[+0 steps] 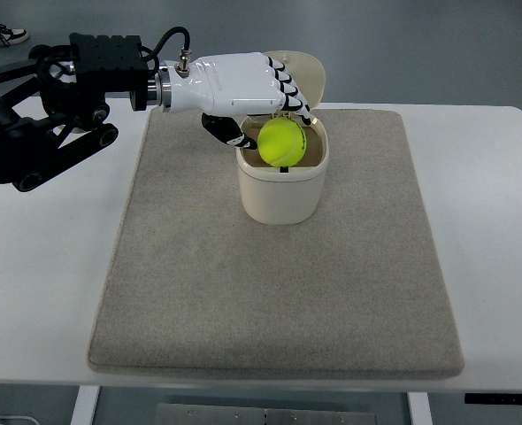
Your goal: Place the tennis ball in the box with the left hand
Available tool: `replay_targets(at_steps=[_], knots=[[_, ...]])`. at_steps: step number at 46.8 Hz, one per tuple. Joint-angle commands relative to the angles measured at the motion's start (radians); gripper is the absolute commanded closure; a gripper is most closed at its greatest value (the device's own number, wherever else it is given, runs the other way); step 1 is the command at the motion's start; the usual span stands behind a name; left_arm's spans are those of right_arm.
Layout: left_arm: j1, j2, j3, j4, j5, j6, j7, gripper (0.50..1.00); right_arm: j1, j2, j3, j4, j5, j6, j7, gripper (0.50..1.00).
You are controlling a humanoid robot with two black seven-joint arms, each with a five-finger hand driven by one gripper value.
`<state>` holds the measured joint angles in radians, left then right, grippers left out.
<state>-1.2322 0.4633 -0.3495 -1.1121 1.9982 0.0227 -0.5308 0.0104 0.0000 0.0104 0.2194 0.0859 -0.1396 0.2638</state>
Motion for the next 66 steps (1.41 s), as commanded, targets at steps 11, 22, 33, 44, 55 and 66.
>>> replay_targets(at_steps=[11, 22, 33, 44, 55, 66], knots=[[-0.003, 0.020, 0.000, -0.006, -0.001, 0.000, 0.000, 0.557, 0.000, 0.000, -0.001, 0.000, 0.000, 0.000, 0.000, 0.562], [-0.004, 0.093, 0.000, -0.064, -0.015, -0.012, 0.000, 0.553, 0.000, 0.000, 0.000, 0.000, 0.000, 0.000, 0.000, 0.562], [-0.004, 0.210, 0.023, -0.135, -0.205, -0.069, -0.001, 0.551, 0.000, 0.000, 0.000, 0.000, 0.000, 0.000, 0.000, 0.562], [-0.003, 0.320, 0.053, -0.163, -0.488, -0.132, 0.000, 0.510, 0.000, 0.000, -0.001, 0.000, 0.000, 0.000, 0.000, 0.562], [0.003, 0.380, 0.118, -0.147, -0.840, -0.133, -0.001, 0.508, 0.000, 0.000, 0.000, 0.000, 0.000, 0.000, 0.000, 0.562], [0.066, 0.387, 0.133, -0.081, -1.163, -0.132, -0.001, 0.508, 0.000, 0.000, 0.000, 0.000, 0.000, 0.000, 0.000, 0.562]])
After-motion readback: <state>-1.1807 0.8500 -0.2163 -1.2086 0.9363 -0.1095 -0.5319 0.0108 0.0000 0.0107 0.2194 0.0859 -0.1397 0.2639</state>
